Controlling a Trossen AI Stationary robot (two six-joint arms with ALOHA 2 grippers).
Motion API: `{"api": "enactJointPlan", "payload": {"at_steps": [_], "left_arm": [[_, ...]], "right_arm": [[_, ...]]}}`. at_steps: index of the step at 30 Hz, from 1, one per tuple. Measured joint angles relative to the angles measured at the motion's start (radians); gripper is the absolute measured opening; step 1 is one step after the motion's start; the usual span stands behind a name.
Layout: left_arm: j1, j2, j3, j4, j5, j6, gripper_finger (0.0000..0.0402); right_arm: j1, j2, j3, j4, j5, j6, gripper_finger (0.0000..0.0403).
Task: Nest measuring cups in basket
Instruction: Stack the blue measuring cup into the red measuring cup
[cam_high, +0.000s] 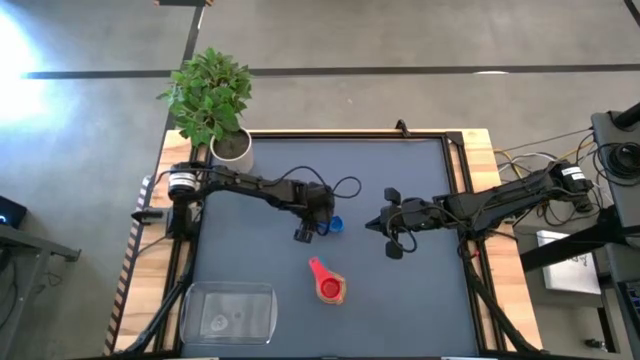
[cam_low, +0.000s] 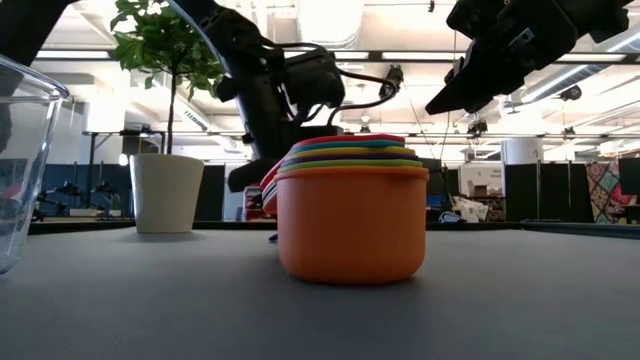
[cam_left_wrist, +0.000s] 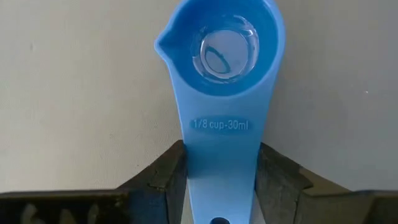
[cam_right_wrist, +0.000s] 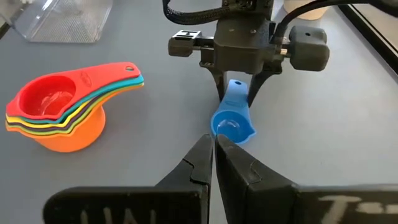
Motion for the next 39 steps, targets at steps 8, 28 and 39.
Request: {"api": "enactJointPlan", "payload": {"at_steps": [8,28,39], "left_arm": [[-0.017,-0.025,0.084,-0.178,-0.072,-0.017,0.013],[-0.399,-0.208,0.085,-0.213,-0.135,0.044,0.013],[-0.458,-0.097,0.202,-0.232,-0.12,0.126,0.013]], "right_arm": [[0.0,0.0,0.0,-0.002,0.0,0.007,0.0009],[0.0,-0.151,-0.002,-0.097,0.063,0.033,0.0009],[0.0,-0.11,-0.003,-0.097,0.062,0.089,0.0009]]}}
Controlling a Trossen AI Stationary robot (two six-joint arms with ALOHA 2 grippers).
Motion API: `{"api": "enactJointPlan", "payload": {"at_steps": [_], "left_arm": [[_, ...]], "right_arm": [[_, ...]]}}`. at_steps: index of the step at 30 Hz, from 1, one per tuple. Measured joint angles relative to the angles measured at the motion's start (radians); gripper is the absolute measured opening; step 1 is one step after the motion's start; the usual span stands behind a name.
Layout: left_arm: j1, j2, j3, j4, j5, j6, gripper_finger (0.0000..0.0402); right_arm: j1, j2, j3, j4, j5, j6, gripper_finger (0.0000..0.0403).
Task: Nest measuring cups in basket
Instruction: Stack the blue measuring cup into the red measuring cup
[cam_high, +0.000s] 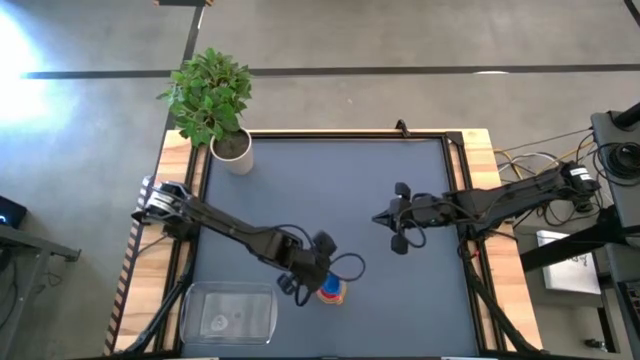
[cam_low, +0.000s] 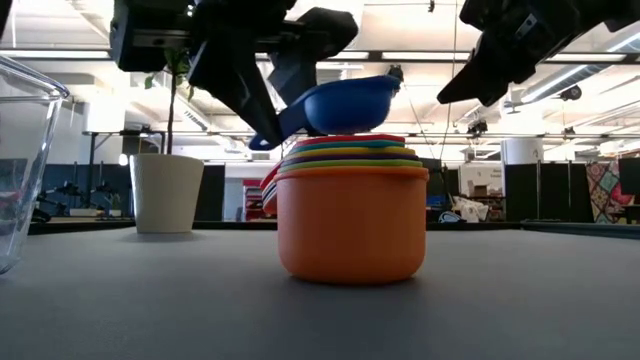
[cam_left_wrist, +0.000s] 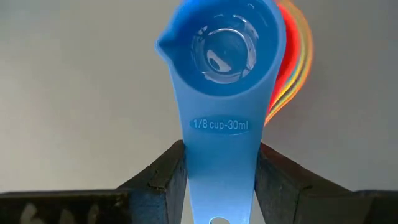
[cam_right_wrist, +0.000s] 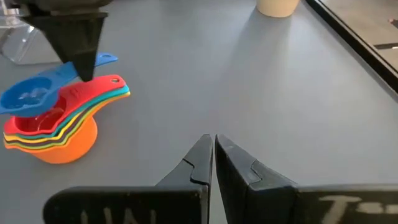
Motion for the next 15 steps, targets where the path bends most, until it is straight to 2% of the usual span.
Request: {"api": "enactJointPlan", "payload": {"at_steps": [7,15], "left_arm": [[-0.008,0.058,0.052,-0.031,0.002,0.018,0.0136],[-0.009,0.068,0.057,-0.076,-0.01,-0.009,0.0186]], "right_arm": [[0.0,0.015,0.0,0.003,-0.001,0.008,0.0009],[0.0,0.013,0.0,0.003,-0.002,0.015,0.0009]]}}
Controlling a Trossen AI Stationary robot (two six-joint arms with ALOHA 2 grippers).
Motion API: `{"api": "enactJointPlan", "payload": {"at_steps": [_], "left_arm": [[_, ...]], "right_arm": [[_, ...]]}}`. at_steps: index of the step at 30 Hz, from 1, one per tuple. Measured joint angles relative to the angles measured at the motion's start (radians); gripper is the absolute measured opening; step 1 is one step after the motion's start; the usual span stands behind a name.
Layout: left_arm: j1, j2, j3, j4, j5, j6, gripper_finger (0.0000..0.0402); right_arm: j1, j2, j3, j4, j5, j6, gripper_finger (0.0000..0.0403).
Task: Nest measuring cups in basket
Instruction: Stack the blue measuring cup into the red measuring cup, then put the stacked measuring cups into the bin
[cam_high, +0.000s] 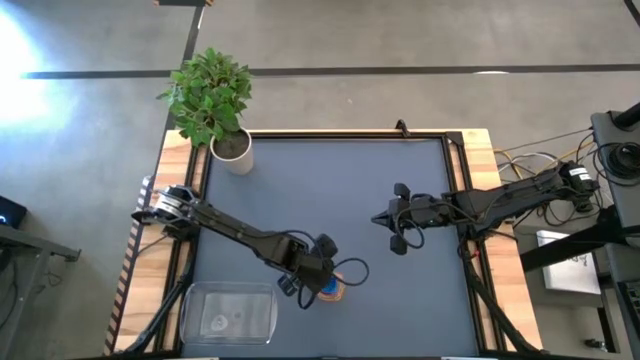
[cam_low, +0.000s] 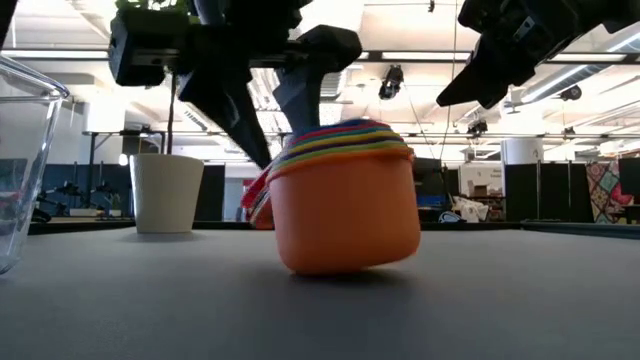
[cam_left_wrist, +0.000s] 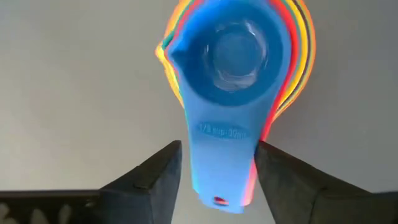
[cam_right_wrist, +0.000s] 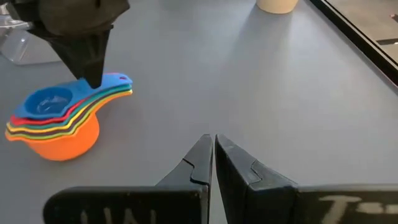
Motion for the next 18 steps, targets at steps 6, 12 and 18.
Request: {"api": "enactJointPlan", "payload": {"at_steps": [6,12,18], "left_arm": [[0.0,0.001,0.024,-0.072,0.04,-0.055,0.0233],[0.007,0.001,0.074,-0.107,0.083,-0.124,0.0272],[0.031,0.001,0.065,-0.104,0.111,-0.192,0.0295]], "right_arm": [[0.0,0.0,0.0,0.0,0.0,0.0,0.0009],[0.0,0.0,0.0,0.0,0.0,-0.001,0.0009],[0.0,0.001,0.0,0.001,0.0,-0.008,0.0009]]}}
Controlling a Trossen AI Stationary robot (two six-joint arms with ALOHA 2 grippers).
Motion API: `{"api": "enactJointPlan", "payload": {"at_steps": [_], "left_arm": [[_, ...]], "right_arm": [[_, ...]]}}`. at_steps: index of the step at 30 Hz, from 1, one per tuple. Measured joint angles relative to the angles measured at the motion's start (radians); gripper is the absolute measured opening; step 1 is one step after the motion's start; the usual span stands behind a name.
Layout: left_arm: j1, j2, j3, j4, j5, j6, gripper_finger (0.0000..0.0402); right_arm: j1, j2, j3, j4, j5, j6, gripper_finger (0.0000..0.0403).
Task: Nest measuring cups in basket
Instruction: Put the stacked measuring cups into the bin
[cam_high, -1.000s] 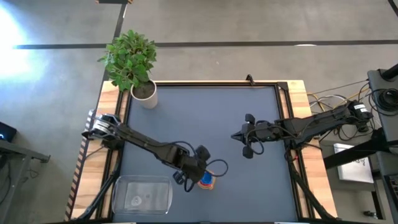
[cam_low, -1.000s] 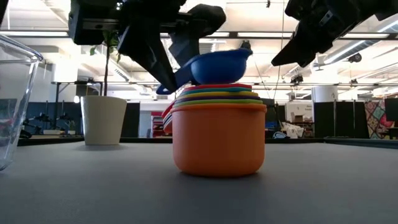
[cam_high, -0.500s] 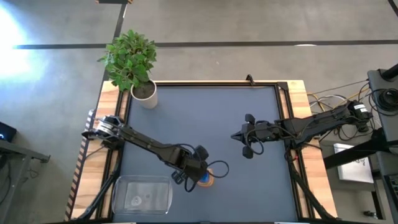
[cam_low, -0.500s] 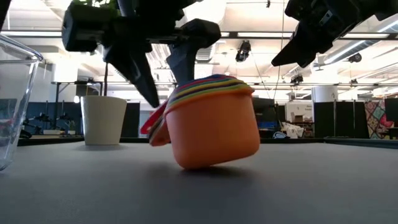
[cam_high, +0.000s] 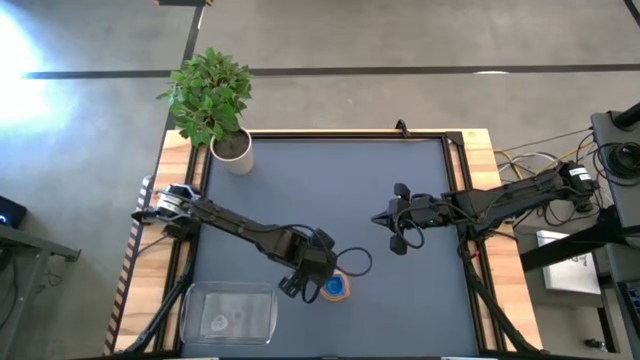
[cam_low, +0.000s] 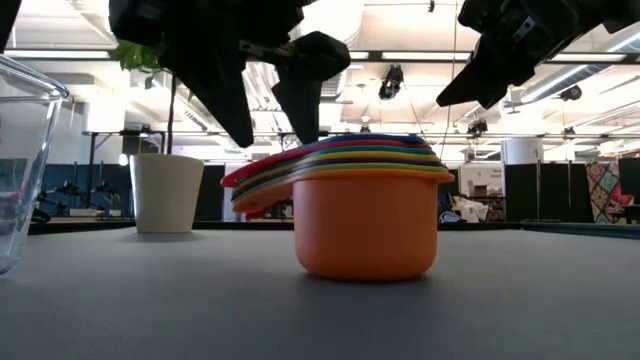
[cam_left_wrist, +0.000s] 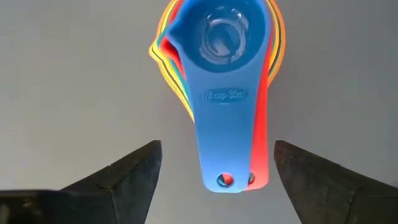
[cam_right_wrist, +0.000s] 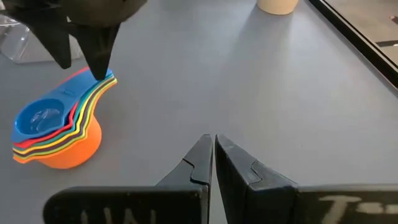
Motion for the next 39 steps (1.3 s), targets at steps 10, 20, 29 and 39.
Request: {"api": "enactJointPlan", "payload": {"at_steps": [10,20,29,39], "left_arm": [[0.011,0.064,-0.005,0.029,0.039,-0.077,0.0315],[0.049,0.098,-0.005,0.061,0.07,-0.105,0.0319],[0.054,0.137,-0.005,0.066,0.08,-0.125,0.0304],[0.056,0.14,-0.004,0.059,0.075,-0.151,0.0117]], "right_arm": [[0.0,0.0,0.0,0.001,0.0,-0.01,0.0009],[0.0,0.0,0.0,-0.001,0.0,-0.013,0.0009],[0.0,0.0,-0.011,-0.001,0.0,-0.018,0.0009],[0.0,0.0,-0.031,0.002,0.0,-0.044,0.0009]]}}
